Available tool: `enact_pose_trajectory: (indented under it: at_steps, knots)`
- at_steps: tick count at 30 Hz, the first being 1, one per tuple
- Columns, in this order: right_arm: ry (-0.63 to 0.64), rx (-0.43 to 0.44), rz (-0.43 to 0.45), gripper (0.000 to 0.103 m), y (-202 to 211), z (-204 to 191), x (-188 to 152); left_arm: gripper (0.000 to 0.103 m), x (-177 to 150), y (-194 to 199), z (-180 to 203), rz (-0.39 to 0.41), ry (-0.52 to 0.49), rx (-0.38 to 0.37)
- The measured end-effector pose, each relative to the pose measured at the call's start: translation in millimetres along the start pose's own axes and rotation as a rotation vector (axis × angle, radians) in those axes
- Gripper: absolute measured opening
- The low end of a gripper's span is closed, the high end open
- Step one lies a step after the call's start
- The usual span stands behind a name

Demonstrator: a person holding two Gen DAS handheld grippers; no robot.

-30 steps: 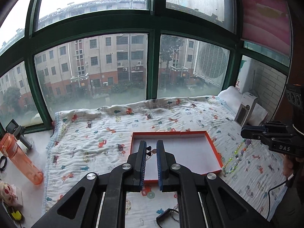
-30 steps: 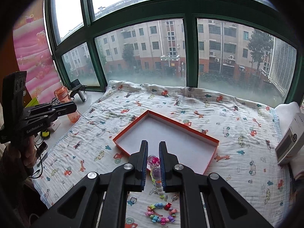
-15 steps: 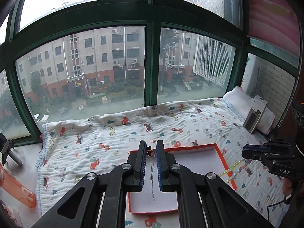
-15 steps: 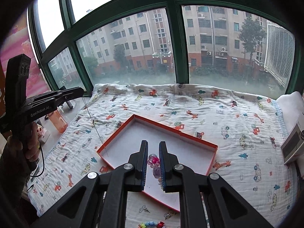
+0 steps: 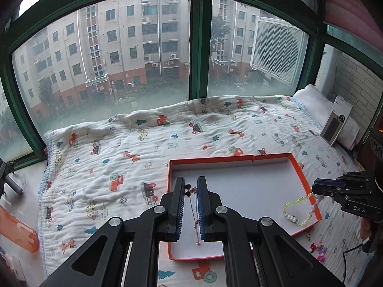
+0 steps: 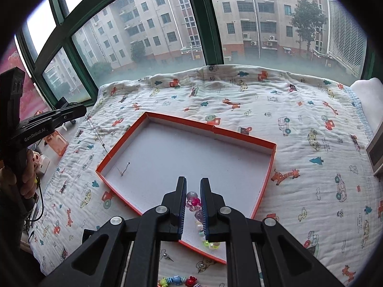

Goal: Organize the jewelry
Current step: 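Carry the chain bracelet in the left tool while the right tool carries the bead bracelet to the tray, then open the left tool over the tray while the right tool releases its bracelet there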

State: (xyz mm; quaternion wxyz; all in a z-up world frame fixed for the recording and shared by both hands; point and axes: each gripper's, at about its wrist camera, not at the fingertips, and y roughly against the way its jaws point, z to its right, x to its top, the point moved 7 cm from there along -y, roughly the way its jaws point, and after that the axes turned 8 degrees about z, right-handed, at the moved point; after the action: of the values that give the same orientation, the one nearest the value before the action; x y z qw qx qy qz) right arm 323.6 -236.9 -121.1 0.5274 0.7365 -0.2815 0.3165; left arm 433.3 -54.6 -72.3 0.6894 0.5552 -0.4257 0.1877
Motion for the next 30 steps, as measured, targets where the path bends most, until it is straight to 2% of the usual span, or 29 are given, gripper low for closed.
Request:
enact_pose_trajectory:
  at_steps: [8,17,19,21,24,27,28,30]
  knots:
    - [-0.035,-0.039,-0.069,0.014,-23.0,15.6,-21.6,0.011,-58.2,-51.0,-4.1,-0.146,0.005,0.008]
    - [0.001,-0.049,-0.109,0.014,-34.8,12.1,-36.0,0.013,-104.1,-84.2,-6.5,-0.247,0.002,0.002]
    - [-0.001,-0.045,-0.115,0.014,-37.5,11.8,-36.9,0.018,-109.9,-87.4,-6.9,-0.265,0.009,0.0]
    - [-0.002,-0.046,-0.12,0.015,-38.8,12.8,-38.7,0.031,-114.4,-89.2,-5.4,-0.272,0.016,-0.018]
    - [0.012,-0.058,-0.134,0.017,-39.1,13.4,-40.9,0.036,-114.9,-88.0,-0.2,-0.269,-0.003,-0.016]
    - [0.03,-0.072,-0.134,0.026,-33.1,10.8,-40.2,0.036,-112.0,-80.9,2.6,-0.268,-0.02,0.003]
    - [0.035,-0.07,-0.128,0.031,-29.6,9.5,-38.4,0.036,-110.1,-75.5,3.4,-0.263,-0.019,-0.003]
    - [0.045,-0.076,-0.113,0.04,-20.4,6.7,-35.1,0.043,-106.0,-61.5,4.6,-0.247,-0.019,-0.001]
